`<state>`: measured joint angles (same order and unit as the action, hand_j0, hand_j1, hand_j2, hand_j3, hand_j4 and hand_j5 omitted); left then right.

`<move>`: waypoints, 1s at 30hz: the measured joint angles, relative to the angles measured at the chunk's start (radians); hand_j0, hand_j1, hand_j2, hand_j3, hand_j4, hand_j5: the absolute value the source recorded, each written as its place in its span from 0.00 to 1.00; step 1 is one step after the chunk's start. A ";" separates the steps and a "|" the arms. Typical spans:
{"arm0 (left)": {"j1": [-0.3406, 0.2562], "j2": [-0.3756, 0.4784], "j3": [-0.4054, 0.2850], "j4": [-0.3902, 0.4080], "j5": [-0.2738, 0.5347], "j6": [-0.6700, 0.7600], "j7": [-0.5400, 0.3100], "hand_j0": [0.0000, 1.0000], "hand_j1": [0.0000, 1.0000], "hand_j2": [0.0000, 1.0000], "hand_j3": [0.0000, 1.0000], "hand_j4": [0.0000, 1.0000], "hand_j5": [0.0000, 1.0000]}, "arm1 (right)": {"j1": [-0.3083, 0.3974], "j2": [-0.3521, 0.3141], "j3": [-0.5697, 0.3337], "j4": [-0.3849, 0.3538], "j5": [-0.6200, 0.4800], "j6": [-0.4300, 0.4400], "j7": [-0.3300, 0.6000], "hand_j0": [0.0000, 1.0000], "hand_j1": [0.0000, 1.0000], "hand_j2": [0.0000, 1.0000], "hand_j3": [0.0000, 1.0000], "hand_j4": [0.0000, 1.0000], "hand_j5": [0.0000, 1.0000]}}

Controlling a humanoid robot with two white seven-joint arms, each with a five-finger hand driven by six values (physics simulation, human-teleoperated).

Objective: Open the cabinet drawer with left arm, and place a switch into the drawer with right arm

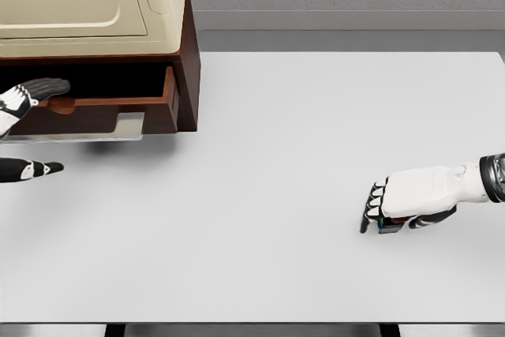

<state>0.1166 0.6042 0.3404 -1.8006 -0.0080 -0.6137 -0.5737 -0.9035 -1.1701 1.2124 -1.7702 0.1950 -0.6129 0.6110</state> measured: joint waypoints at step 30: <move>0.002 -0.050 -0.001 0.000 0.002 0.000 -0.002 1.00 1.00 1.00 1.00 1.00 1.00 | -0.009 -0.015 -0.001 0.000 0.009 0.000 0.000 0.43 0.43 0.43 0.43 0.43 0.43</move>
<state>0.1181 0.5545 0.3393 -1.8005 -0.0065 -0.6136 -0.5757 -0.9127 -1.1855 1.2110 -1.7700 0.2040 -0.6131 0.6112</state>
